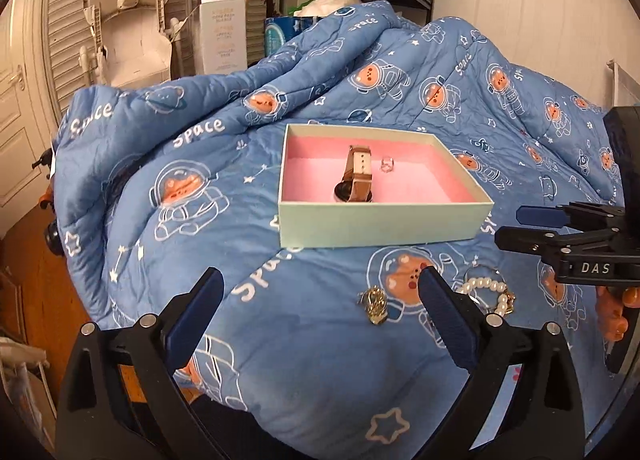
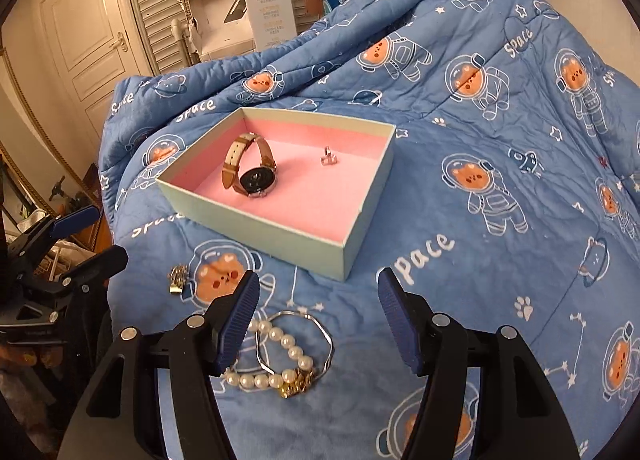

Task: Organize jewelry
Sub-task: 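Grasp a gold earring with the left tool while the right tool grasps the pearl bracelet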

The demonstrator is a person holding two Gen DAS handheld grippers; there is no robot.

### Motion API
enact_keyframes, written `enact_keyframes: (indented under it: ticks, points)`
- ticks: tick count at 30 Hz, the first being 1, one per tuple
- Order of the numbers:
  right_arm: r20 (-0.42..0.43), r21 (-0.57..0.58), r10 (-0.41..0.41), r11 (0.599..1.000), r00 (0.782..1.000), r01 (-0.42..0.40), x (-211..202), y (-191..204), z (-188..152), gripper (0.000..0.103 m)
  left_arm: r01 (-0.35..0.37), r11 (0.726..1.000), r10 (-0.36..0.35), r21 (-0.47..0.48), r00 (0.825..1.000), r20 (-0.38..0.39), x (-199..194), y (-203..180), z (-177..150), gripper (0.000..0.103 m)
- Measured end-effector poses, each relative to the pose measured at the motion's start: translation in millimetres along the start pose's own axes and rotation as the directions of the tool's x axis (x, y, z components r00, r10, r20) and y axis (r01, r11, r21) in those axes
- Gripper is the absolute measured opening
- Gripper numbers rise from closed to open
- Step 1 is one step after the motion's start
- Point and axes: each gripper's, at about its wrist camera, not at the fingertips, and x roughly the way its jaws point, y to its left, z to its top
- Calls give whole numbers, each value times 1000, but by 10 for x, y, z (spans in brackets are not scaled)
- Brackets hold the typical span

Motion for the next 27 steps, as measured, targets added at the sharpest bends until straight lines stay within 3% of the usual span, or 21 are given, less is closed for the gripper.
enact_keyframes:
  ticks: [8, 15, 21, 27]
  points:
    - [19, 1, 29, 1000, 999, -29, -137, 107, -257, 59, 23, 997, -25, -70, 999, -33, -50, 87, -226, 97]
    - [-13, -158, 121, 980, 993, -122, -119, 450, -375, 37, 25, 998, -28, -56, 999, -39, -60, 34, -297, 97]
    - [-60, -189, 136, 971, 989, -145, -28, 521, -355, 18, 28, 999, -30, -36, 998, -48, -48, -26, -340, 97]
    - [-100, -291, 112, 947, 989, -137, 3, 614, -404, 17, 30, 999, -32, -35, 998, -58, -28, -36, -355, 97]
